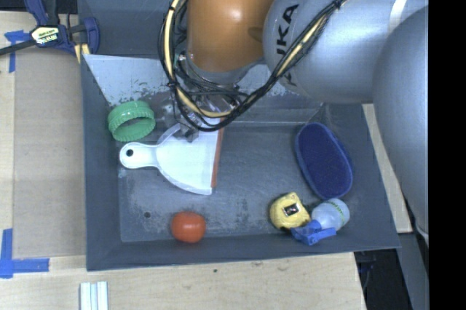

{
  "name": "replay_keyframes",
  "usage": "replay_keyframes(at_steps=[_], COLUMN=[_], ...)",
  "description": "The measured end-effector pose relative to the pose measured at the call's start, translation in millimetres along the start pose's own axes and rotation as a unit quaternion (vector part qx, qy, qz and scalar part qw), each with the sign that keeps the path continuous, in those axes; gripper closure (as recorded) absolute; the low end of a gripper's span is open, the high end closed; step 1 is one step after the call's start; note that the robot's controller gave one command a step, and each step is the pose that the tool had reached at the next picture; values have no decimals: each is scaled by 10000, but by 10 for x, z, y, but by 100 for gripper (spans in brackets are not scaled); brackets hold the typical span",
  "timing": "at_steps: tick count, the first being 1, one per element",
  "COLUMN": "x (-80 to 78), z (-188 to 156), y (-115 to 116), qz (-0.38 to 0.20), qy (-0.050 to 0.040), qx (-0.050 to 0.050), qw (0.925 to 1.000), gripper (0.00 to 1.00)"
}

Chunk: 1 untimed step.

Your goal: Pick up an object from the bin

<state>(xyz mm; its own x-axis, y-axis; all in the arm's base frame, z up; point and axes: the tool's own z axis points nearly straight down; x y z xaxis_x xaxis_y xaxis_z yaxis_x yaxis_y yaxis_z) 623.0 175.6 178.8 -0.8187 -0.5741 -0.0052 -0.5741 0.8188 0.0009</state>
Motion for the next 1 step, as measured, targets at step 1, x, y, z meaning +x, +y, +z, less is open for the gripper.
replay_keyframes(at_steps=[1], x=[541], z=[-688], y=[-402], qz=[695], qy=[-44], qx=[25], qw=[9976], gripper=[100])
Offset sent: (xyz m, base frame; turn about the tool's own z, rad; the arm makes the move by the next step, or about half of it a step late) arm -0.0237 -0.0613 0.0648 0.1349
